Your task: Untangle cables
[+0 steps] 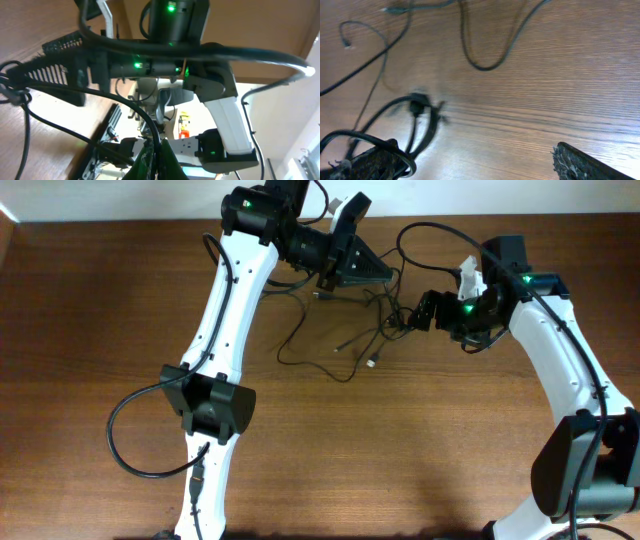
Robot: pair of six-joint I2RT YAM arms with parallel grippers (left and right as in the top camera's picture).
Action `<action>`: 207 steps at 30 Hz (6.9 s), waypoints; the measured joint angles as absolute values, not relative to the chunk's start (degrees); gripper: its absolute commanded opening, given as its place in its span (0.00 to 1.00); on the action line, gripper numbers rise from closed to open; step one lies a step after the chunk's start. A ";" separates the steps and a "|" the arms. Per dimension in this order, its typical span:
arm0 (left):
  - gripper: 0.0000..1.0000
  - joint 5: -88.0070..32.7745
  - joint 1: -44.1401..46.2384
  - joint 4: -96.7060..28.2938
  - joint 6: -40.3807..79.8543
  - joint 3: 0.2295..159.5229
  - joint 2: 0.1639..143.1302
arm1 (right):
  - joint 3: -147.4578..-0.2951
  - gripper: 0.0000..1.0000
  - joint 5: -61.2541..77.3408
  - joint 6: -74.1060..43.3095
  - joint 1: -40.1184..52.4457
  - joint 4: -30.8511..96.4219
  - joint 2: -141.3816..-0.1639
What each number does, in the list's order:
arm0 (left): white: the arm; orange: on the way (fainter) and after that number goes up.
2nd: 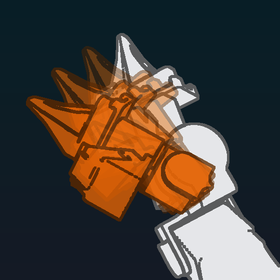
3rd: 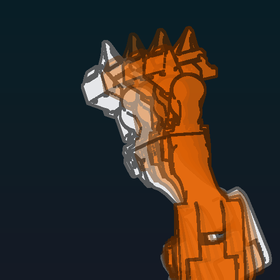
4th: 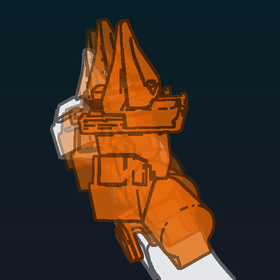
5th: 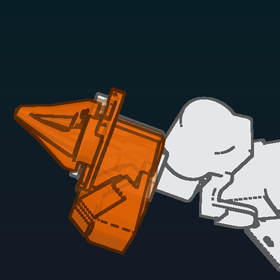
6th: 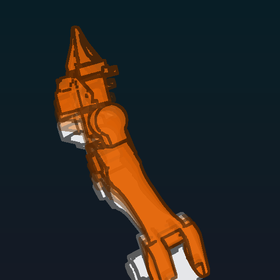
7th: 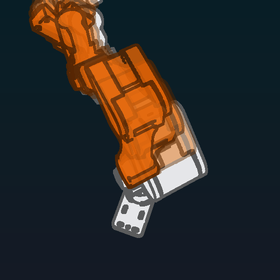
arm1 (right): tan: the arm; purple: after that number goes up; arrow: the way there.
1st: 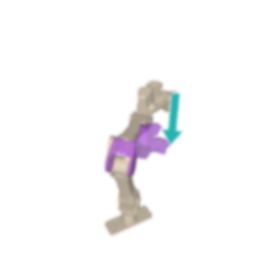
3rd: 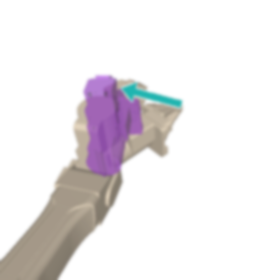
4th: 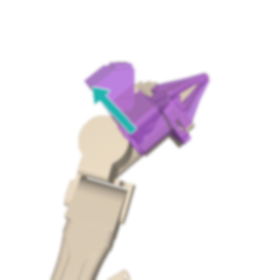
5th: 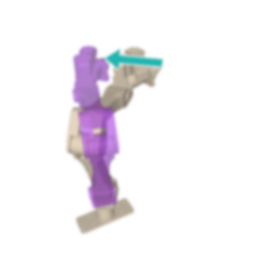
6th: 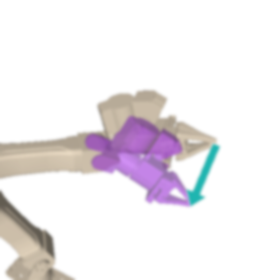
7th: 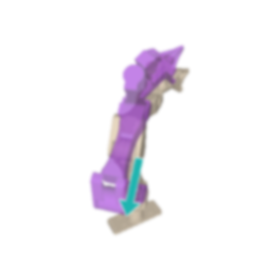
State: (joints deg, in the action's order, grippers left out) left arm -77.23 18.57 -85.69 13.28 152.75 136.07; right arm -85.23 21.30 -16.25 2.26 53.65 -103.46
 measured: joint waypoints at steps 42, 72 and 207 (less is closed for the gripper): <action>0.00 -26.41 0.75 -96.66 16.73 152.75 135.96 | -85.06 0.98 27.22 -19.88 -12.78 58.00 -103.46; 0.99 -11.00 7.46 -96.64 18.72 156.77 133.27 | -85.06 0.98 29.56 -15.07 -1.72 55.22 -103.46; 0.00 -7.03 36.25 -78.94 27.83 141.93 130.72 | -84.62 0.98 45.91 -9.26 -1.74 55.66 -103.48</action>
